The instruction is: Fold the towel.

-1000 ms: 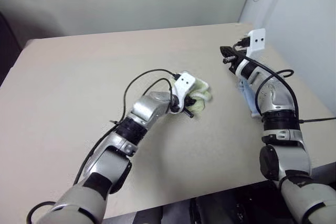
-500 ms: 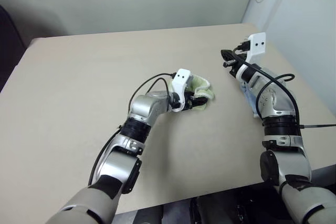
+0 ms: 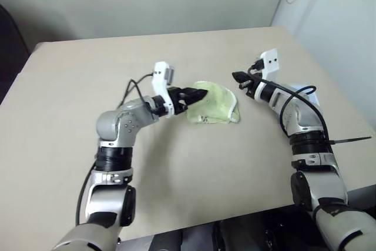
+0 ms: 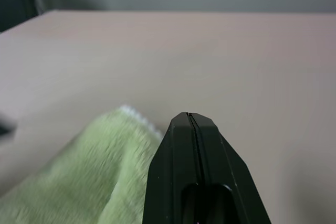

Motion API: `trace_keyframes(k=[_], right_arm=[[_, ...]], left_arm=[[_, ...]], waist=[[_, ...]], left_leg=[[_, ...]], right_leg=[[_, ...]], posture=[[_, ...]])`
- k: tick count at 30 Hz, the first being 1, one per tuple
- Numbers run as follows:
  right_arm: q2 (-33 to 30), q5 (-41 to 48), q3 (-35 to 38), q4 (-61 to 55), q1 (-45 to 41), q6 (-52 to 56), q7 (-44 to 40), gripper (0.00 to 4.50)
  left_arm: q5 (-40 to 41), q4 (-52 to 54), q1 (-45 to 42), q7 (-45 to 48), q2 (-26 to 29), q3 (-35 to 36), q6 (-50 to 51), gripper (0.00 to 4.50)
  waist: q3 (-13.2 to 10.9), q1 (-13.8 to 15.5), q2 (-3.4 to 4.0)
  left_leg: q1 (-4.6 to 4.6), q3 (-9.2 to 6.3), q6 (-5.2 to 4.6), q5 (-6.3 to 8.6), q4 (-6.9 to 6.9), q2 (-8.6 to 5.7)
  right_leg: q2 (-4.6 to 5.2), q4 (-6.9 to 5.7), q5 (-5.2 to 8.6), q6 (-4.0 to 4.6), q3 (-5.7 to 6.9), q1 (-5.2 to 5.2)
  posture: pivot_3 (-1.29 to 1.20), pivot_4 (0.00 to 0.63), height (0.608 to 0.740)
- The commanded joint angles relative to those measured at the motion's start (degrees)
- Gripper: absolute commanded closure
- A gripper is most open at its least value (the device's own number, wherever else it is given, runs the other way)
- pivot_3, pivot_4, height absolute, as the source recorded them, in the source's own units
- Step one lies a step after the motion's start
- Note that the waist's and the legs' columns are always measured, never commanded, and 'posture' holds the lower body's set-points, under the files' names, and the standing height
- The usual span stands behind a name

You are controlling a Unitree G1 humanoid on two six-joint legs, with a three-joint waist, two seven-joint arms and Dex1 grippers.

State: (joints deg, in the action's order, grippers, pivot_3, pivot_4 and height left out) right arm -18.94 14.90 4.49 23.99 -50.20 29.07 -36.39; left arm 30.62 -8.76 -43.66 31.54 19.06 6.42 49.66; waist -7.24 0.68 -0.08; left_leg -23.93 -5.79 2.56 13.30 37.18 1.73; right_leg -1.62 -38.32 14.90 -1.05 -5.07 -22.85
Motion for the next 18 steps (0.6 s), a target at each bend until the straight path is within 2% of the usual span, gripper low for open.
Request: trace_keyframes(k=[1,5,13,18], right_arm=[[0.7,0.1,-1.4,-1.0,-1.0,-1.3,-1.4,4.50],[1.8,-0.9,-3.6,0.8,-0.4,-2.8,-2.6,4.50],[4.3,-5.6,-8.7,10.3,1.6,-7.9,-2.5,4.50],[5.2,-8.3,-9.4,17.2,2.3,-11.0,-0.9,4.50]], left_arm=[[-3.4,-6.3,-2.5,2.9,-1.1,-1.9,-8.4,2.98],[-7.2,-15.1,-6.6,6.7,-3.3,-4.8,-16.2,4.48],[-21.3,-37.8,-12.1,8.9,-5.3,-14.3,-29.7,4.48],[-27.5,-44.4,-10.0,9.2,-4.4,-18.1,-33.6,4.48]], waist=[[0.0,0.1,0.00],[0.0,0.3,0.00],[0.0,-0.3,0.00],[0.2,-0.5,0.06]], left_leg=[[-0.01,-0.01,0.00,0.00,0.00,0.00],[-0.09,-0.06,-0.02,0.01,0.02,-0.01],[-0.08,-0.07,-0.04,0.02,-0.07,0.00],[0.06,-0.08,-0.09,0.05,-0.09,0.01]], right_leg=[[0.00,0.00,0.00,0.00,0.00,0.00],[0.01,0.06,-0.01,-0.01,0.03,-0.01],[0.02,0.10,-0.02,0.02,0.03,-0.02],[0.02,0.13,-0.03,0.02,0.03,0.12]], posture=[[0.00,0.150,0.740],[0.00,0.150,0.740],[0.00,0.150,0.740],[0.00,0.150,0.740]])
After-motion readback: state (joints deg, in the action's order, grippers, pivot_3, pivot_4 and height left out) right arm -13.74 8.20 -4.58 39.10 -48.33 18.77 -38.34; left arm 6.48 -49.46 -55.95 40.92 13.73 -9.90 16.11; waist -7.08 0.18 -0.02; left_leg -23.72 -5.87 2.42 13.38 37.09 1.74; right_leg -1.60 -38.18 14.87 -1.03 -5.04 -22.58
